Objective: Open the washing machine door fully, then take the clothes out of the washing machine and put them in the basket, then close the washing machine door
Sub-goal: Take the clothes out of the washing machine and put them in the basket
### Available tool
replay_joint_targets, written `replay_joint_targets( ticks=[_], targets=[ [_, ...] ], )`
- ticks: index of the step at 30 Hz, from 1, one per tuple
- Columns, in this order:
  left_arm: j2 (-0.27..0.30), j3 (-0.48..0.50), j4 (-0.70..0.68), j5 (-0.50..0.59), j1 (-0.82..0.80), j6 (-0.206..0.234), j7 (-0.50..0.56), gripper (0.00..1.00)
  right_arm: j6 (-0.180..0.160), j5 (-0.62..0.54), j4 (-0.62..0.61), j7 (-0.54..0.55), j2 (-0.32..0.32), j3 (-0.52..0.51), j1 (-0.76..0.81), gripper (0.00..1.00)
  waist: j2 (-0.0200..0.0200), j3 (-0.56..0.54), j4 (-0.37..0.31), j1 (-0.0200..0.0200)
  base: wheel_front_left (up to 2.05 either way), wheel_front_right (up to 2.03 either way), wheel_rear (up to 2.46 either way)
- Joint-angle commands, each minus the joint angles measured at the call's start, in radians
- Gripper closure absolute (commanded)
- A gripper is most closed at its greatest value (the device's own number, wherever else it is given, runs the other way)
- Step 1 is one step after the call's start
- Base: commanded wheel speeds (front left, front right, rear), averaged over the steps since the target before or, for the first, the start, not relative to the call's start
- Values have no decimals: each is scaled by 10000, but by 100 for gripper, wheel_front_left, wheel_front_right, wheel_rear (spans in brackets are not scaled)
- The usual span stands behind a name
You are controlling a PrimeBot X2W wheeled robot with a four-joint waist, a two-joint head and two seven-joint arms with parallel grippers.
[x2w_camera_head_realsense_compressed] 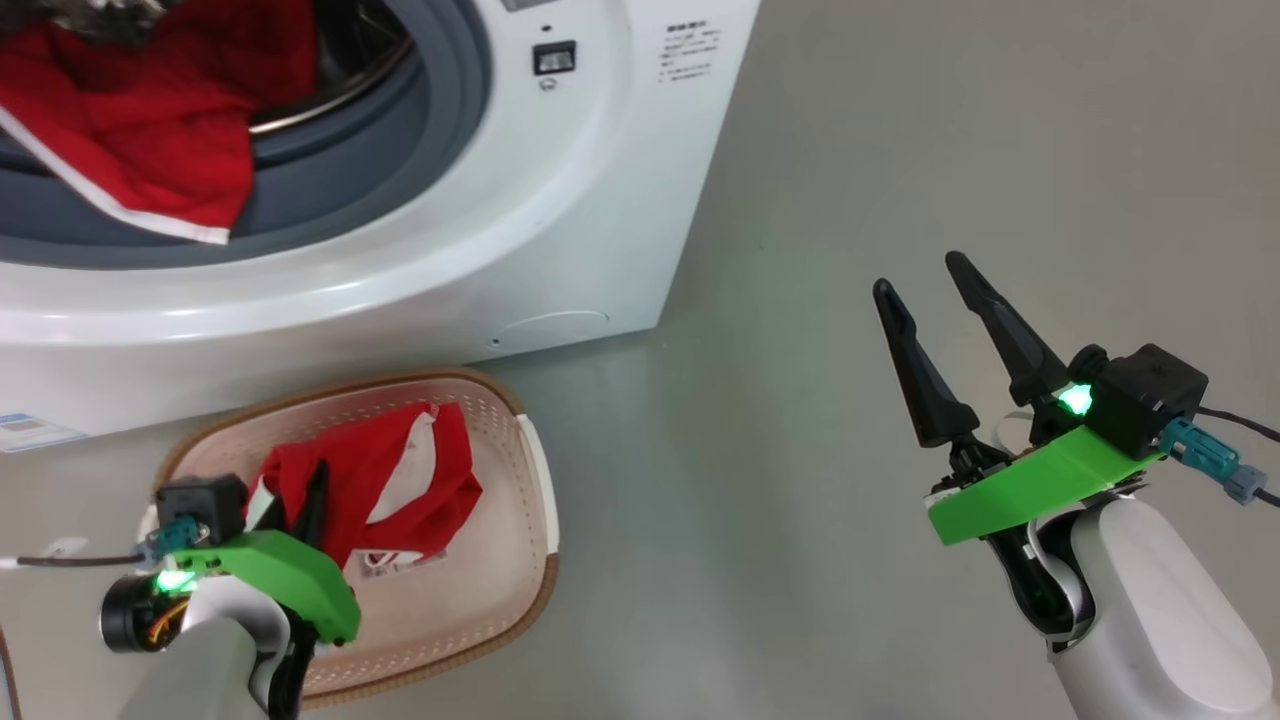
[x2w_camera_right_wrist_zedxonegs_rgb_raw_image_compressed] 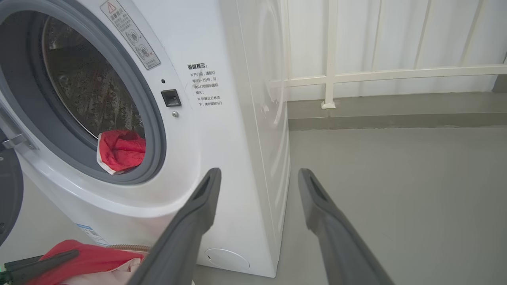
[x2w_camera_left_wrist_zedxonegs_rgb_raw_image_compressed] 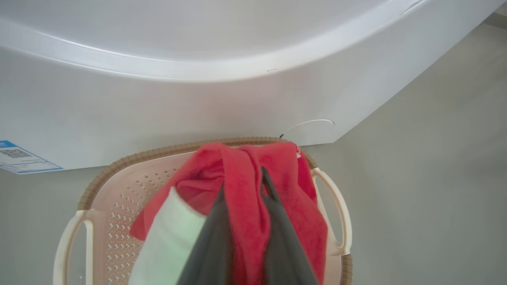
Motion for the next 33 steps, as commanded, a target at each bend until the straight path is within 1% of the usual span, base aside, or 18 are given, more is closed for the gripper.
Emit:
replay_joint_targets(
  ticks=[1, 7, 13, 14, 15, 16, 25, 33],
  targets=[
    [203, 271, 185, 91, -410, -104, -122, 100, 16, -35, -270, -48, 11, 177, -44, 0, 0, 289, -277, 0, 0, 0, 0],
    [86, 323, 1162, 170, -927, -167, -123, 100, 16, -32, -298, -48, 83, 180, -187, 0, 0, 650, -545, 0, 0, 0, 0],
    [-50, 311, 1774, 265, -1175, -183, -123, 100, 16, -58, -325, -48, 184, 130, -272, 0, 0, 852, -720, 0, 0, 0, 0],
    [-60, 323, 1831, 273, -1200, -184, -123, 85, 16, -63, -323, -48, 201, 125, -279, 0, 0, 866, -735, 0, 0, 0, 0],
    [-73, 327, 1878, 281, -1222, -185, -123, 39, 16, -69, -318, -48, 217, 117, -284, 0, 0, 872, -742, 0, 0, 0, 0],
    [-91, 329, 1931, 275, -1230, -186, -123, 0, 16, -74, -310, -48, 230, 107, -285, 0, 0, 871, -741, 0, 0, 0, 0],
    [-95, 245, 1878, 172, -1139, -188, -123, 0, 16, -89, -244, -48, 293, 37, -251, 0, 0, 620, -551, 0, 0, 0, 0],
    [75, 353, 902, 161, -732, -189, -124, 0, 16, -55, -156, -48, 298, 74, -138, 0, 0, 219, -123, 0, 0, 0, 0]
  ],
)
